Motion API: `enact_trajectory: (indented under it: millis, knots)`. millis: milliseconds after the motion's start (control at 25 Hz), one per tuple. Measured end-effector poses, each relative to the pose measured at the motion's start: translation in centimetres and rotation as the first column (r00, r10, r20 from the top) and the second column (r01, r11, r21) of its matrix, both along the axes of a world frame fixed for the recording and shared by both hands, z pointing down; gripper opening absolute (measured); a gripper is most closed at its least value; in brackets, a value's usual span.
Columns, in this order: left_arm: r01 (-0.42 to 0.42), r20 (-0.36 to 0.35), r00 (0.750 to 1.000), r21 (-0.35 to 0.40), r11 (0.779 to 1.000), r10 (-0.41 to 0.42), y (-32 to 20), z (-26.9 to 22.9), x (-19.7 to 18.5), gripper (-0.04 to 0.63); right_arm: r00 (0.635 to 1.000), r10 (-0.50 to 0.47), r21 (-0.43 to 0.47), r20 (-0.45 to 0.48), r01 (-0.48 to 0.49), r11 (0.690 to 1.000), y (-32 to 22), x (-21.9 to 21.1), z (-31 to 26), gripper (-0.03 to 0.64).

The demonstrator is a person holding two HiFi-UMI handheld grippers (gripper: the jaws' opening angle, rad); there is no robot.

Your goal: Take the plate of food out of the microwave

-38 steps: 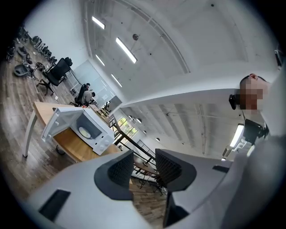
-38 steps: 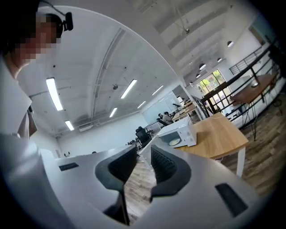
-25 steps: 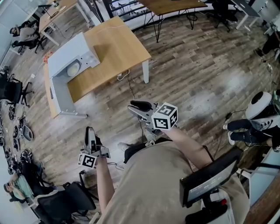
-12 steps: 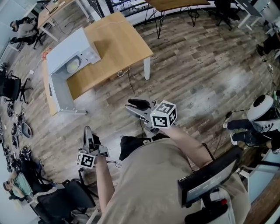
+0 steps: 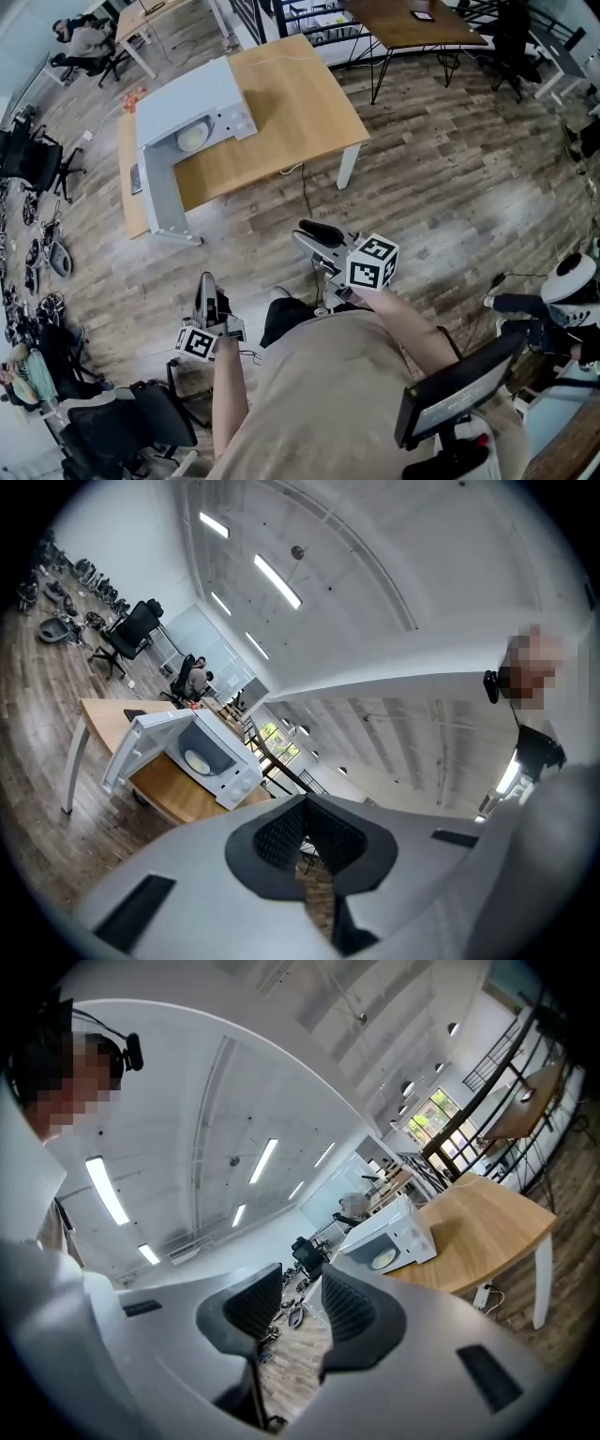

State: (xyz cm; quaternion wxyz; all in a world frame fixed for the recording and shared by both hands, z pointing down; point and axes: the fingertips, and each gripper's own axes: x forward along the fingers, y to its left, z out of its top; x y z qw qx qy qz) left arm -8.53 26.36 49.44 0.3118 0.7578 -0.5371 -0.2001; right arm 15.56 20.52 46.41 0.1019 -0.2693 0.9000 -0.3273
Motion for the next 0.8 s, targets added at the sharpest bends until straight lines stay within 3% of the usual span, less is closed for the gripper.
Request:
enact_trajectory:
  millis: [200, 440, 800]
  knots:
    - [-0.035, -0.003, 0.999, 0.015, 0.999, 0.035, -2.1, -0.7, -2.8, 0.005, 0.996, 0.082, -0.022, 0.039, -0.081, 0.996, -2.6, -2.2, -0.6, 0.115]
    - [-0.069, -0.015, 0.997, 0.024, 0.997, 0.069, -4.5, -0.7, -7.3, 0.005, 0.993, 0.111, -0.048, 0.05, -0.109, 0.993, -4.5, -7.5, -1.6, 0.115]
    - [-0.119, -0.051, 0.992, 0.016, 0.993, 0.119, -6.4, 1.3, -11.7, 0.005, 0.99, 0.142, -0.074, -0.01, -0.142, 0.987, -6.0, -12.4, -1.0, 0.115]
